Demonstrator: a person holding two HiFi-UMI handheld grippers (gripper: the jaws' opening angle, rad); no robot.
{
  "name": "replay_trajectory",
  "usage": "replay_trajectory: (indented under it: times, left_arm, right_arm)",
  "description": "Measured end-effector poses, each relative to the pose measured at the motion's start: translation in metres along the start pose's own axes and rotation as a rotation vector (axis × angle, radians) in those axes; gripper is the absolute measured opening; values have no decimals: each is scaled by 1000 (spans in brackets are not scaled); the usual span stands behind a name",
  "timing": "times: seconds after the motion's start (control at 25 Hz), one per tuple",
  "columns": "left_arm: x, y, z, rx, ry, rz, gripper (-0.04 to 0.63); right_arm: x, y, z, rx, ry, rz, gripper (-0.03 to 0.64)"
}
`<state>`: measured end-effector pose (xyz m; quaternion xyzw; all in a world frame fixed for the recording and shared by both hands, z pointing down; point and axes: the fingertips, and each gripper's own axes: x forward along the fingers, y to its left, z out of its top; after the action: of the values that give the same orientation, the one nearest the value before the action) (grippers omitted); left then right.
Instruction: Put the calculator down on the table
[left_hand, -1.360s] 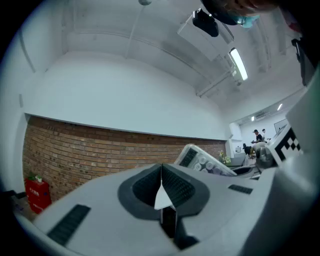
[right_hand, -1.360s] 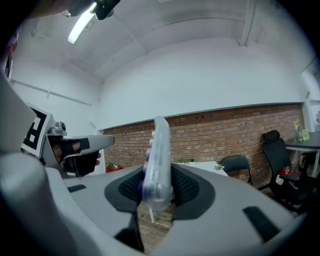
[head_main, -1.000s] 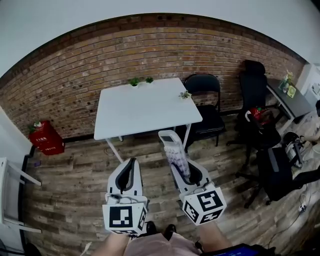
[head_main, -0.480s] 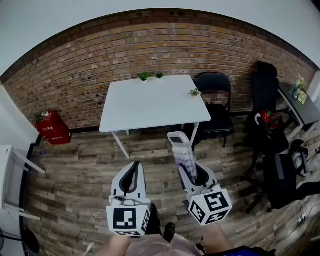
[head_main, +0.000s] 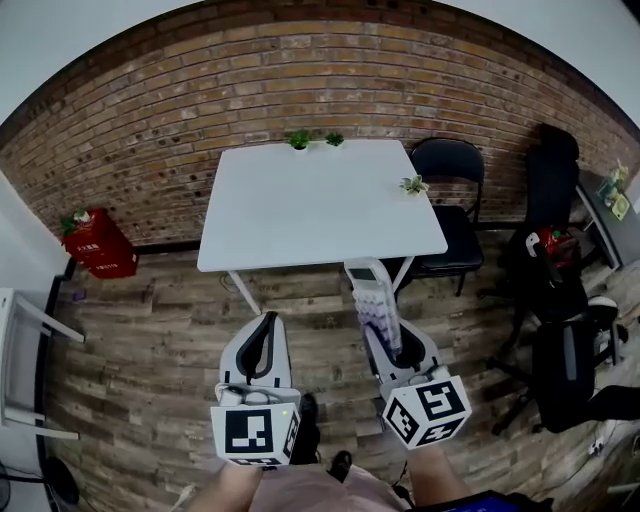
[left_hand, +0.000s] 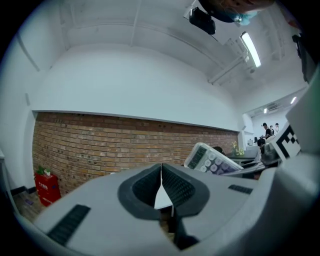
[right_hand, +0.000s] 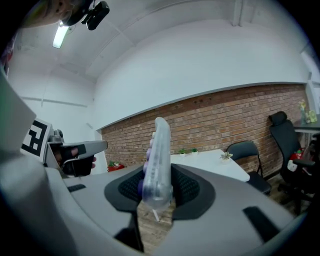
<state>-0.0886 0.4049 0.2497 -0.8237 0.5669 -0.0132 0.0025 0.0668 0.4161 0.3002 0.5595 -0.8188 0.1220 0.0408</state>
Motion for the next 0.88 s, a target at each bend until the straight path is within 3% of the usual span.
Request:
replay_trajectory:
  times: [0.44, 0.88]
  left_arm:
    - [109, 70, 15, 8, -33, -44, 14]
    - [168, 97, 5, 4, -13, -90, 14]
  right_arm:
    - [124, -8, 44, -19, -21, -15, 133]
    - [182, -26, 58, -14, -23, -60, 133]
